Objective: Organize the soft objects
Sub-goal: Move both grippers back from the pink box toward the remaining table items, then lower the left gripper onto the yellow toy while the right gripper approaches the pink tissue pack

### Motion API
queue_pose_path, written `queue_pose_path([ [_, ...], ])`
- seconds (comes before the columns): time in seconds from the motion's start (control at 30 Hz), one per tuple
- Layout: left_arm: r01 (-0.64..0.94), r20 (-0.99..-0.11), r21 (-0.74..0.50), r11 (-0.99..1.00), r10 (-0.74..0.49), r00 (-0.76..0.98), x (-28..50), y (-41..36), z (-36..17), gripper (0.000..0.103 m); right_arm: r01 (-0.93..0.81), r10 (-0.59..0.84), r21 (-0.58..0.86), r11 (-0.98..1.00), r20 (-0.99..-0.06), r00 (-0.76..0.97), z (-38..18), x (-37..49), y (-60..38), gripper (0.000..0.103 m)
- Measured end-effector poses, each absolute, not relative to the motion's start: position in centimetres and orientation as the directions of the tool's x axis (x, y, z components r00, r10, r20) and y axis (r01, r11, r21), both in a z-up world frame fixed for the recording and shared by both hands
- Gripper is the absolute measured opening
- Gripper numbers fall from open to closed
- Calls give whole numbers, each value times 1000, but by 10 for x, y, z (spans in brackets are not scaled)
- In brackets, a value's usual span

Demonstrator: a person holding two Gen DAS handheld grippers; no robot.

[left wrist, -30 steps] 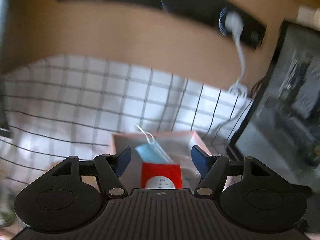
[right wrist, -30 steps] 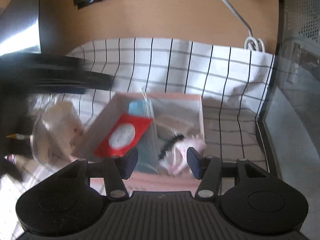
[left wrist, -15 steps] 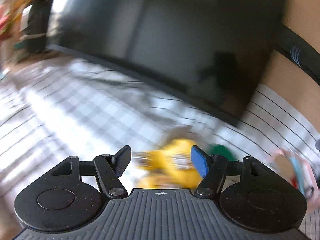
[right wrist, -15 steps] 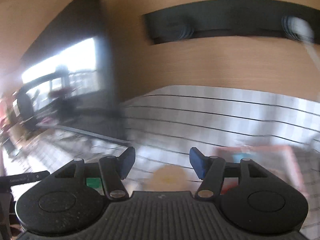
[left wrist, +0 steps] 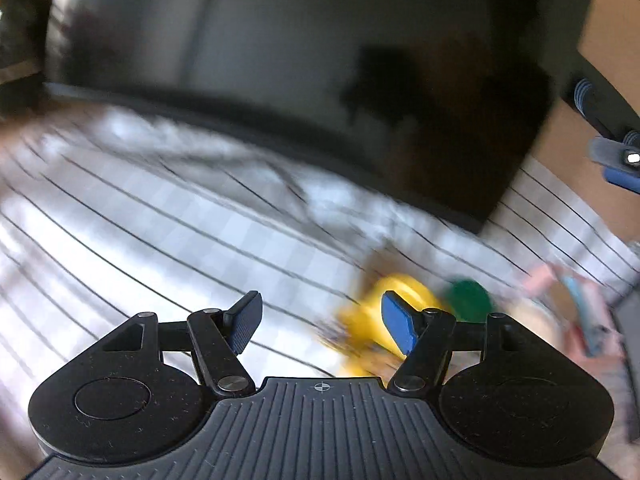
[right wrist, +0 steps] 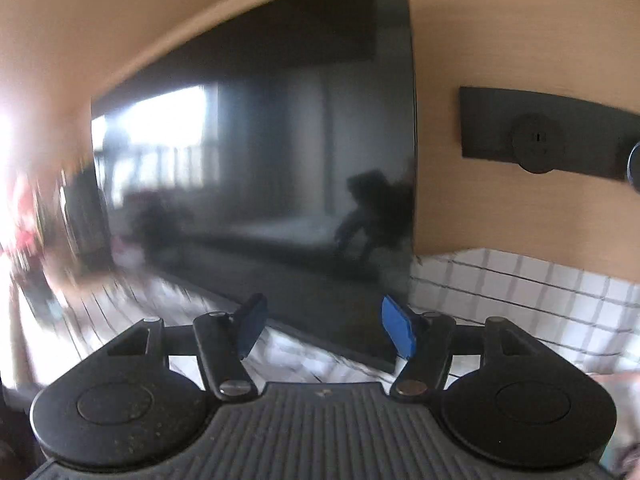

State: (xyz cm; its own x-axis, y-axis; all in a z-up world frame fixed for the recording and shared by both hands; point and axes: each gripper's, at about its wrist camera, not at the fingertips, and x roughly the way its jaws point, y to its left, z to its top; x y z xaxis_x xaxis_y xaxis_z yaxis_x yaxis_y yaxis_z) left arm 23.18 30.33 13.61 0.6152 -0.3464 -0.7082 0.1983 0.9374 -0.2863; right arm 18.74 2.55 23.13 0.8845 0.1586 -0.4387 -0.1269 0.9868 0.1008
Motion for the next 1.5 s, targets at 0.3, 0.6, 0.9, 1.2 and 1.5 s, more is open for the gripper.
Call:
queue_pose_path([
  [0.3, 107, -775, -490, 865, -488, 401, 195, 234, 80, 71, -93, 91, 22, 995, -509, 856, 214, 156, -15, 64],
  [0.6, -157, -837, -418, 895, -312, 449, 209, 204, 48, 72, -196, 193, 57, 979, -566, 801, 152, 123, -36, 64],
  [0.9, -103, -862, -147, 984, -76, 502, 204, 160, 53, 72, -265, 293, 144, 953, -655, 697, 82, 91, -45, 64],
  [1.2, -61, -869, -34, 998, 1, 495, 172, 182, 60, 70, -282, 349, 210, 936, -658, 667, 62, 89, -54, 64],
  [1.5, -25, -756, -138, 990, -89, 649, 197, 191, 121, 69, -318, 376, 215, 923, -670, 640, 62, 87, -38, 64],
])
